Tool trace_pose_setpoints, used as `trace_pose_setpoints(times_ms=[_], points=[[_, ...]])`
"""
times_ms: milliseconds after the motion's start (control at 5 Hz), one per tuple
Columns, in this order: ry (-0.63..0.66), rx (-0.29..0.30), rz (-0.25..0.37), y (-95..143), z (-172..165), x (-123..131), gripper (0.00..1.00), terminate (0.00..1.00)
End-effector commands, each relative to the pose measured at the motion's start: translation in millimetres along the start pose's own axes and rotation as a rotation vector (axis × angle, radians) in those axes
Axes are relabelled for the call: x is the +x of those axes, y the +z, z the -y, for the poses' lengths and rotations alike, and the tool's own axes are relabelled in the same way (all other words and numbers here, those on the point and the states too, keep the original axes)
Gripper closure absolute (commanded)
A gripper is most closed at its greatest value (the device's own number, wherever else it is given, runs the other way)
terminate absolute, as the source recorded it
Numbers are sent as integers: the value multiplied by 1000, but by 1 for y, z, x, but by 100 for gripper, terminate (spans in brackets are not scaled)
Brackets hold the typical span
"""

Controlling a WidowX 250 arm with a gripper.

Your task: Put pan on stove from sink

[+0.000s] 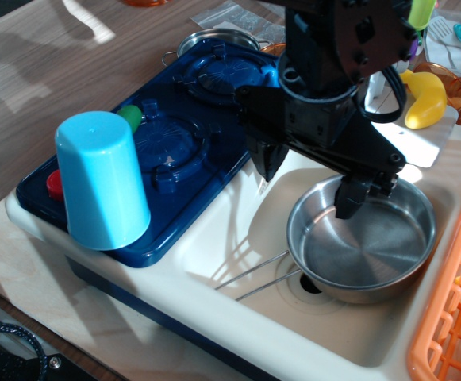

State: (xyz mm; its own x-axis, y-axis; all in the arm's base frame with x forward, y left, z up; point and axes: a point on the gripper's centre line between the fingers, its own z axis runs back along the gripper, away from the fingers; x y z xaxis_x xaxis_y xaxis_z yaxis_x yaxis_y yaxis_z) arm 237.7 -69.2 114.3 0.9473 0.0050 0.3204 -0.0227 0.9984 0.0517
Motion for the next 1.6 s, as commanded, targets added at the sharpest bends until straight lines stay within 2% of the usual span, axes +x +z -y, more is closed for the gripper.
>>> trace_pose_setpoints(times_ms=[0, 400, 600, 1000, 1200, 1400], points=[[0, 0, 0, 0, 0, 0, 0, 0], [-145, -46, 69, -15, -2, 21, 0, 0], [-163, -79, 82, -29, -4, 29, 0, 0], [-145, -157, 96, -62, -13, 27, 0, 0], [-128, -159, 82, -63, -13, 25, 100, 0], [-103, -153, 59, -53, -6, 21, 100, 0]])
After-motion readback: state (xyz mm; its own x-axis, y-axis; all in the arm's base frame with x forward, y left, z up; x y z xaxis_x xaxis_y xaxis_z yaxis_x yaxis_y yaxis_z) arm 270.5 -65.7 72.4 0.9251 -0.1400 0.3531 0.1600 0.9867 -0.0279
